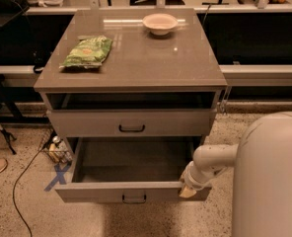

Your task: Open middle drawer

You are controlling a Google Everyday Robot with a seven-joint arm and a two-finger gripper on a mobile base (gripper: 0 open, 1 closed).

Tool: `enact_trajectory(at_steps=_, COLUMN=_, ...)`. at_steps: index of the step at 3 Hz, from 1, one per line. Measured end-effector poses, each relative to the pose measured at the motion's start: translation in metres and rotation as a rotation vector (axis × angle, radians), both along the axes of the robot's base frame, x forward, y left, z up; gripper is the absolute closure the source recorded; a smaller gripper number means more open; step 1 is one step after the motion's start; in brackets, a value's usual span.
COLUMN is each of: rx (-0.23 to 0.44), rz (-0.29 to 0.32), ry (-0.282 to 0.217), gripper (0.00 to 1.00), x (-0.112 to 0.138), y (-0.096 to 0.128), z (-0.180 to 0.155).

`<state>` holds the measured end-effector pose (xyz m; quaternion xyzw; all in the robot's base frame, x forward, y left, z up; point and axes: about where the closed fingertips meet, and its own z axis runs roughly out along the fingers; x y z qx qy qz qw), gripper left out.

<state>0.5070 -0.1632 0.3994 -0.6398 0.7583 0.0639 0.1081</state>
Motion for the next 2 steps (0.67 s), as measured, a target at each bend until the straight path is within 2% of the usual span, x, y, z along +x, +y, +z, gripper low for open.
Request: enact_trajectory(at_steps=2, rx=0.010, rz=-0.033, ry=0.006, gripper=1.00, x=-0.0136, y=-0.0038, z=-0.0043)
